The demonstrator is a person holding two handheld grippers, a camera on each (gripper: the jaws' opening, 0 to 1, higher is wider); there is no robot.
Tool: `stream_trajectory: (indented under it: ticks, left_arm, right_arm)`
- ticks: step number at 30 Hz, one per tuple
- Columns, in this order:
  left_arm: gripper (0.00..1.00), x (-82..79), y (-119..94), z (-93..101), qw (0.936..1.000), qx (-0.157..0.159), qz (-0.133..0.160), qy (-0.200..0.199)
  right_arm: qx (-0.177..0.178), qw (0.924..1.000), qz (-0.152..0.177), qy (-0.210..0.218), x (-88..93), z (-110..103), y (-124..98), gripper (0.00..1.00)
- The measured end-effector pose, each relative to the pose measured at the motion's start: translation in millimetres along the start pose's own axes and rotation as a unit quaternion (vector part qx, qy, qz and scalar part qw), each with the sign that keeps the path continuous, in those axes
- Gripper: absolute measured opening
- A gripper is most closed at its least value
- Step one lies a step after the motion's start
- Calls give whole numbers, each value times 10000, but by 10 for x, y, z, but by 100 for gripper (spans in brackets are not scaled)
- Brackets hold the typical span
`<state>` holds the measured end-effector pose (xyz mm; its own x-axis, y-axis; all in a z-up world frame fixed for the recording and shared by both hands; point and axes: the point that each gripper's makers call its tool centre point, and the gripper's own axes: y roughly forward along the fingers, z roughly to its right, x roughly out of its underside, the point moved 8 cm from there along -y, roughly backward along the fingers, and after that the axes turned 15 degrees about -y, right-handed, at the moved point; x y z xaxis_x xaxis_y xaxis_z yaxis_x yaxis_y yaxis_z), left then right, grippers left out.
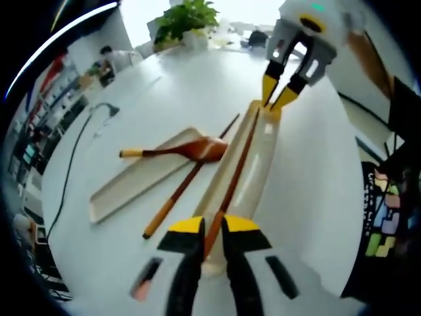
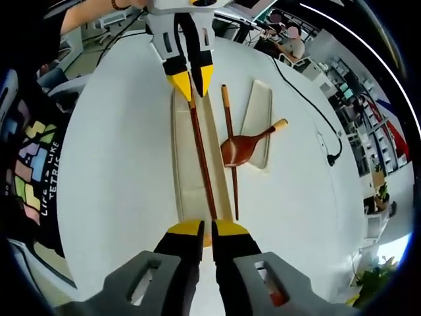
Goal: Arrange the utensils inside the cutlery case until each visible utensil rests in its matching compartment.
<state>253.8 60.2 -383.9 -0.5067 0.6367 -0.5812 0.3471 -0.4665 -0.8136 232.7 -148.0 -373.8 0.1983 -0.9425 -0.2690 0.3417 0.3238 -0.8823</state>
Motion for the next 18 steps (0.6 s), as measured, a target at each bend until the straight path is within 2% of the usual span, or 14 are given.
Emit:
stream_trajectory:
  ticks: [11,18]
  left_arm:
    - [11,-2,-40,-17,10000,-35,54,17]
    - [11,-112,-68,-34,9998,-73,162,-22]
  right_arm:
    - [20,10000,24,15,-3,-11,10,5]
    - [99,9999,64,20,-47,62,9,6]
